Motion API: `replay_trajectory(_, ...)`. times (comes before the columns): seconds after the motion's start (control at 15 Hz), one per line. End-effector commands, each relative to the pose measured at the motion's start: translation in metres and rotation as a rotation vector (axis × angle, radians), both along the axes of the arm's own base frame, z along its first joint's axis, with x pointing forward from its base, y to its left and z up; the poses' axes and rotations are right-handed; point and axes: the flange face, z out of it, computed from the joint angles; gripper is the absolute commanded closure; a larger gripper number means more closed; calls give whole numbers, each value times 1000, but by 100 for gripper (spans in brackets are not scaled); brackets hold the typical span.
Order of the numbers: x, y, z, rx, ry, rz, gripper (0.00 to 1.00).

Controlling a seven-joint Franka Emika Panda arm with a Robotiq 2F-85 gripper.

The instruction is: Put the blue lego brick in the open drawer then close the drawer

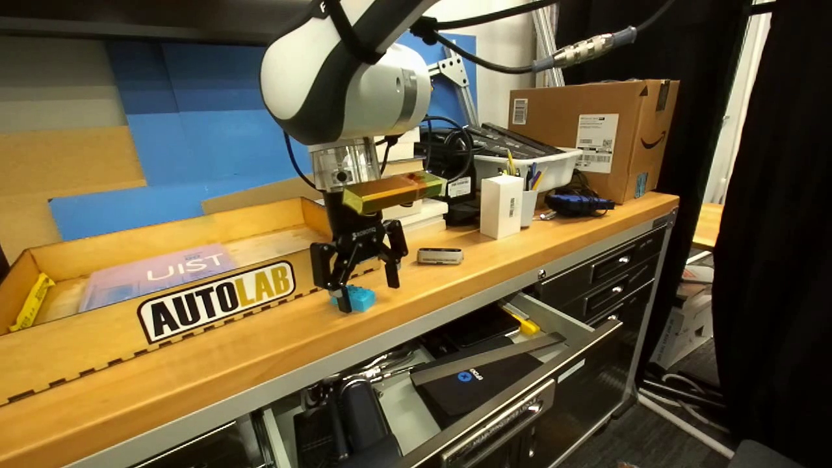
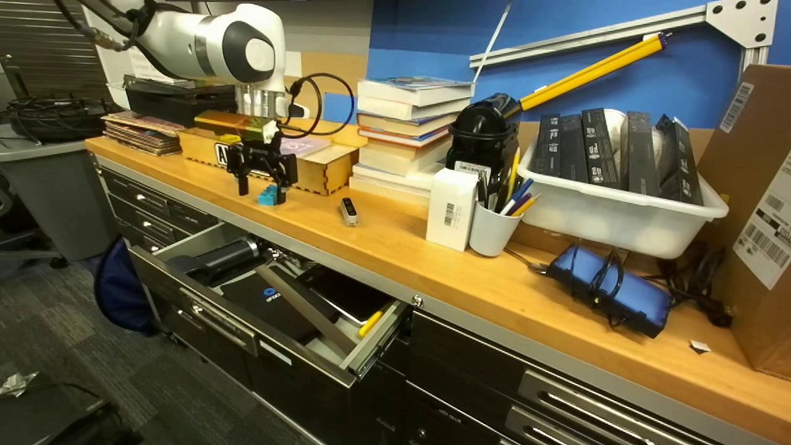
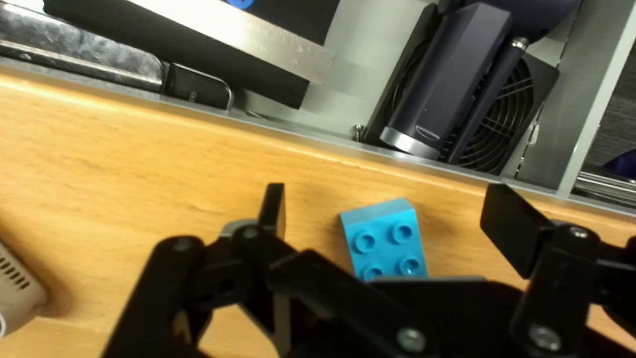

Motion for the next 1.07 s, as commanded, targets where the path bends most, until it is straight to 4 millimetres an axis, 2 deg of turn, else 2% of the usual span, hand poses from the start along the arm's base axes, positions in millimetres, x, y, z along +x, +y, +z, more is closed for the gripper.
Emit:
replay_trajectory(0.0,11,17,3,3,-125,-39,0)
replay_trajectory(0.07,13,20,1,7,-149,-47,0)
replay_trajectory(0.13,14,22,-1,11,-167,-57,24)
replay_trajectory(0.2,15,24,-2,13,-186,-66,27)
replay_trajectory(0.4,12,24,-2,10,-219,-91,51)
replay_trajectory(0.6,2,12,7,-22,-218,-117,73)
replay_trajectory(0.73,-16,-5,13,-33,-181,-115,89)
replay_trajectory(1.0,-76,-37,4,-92,-25,-20,86)
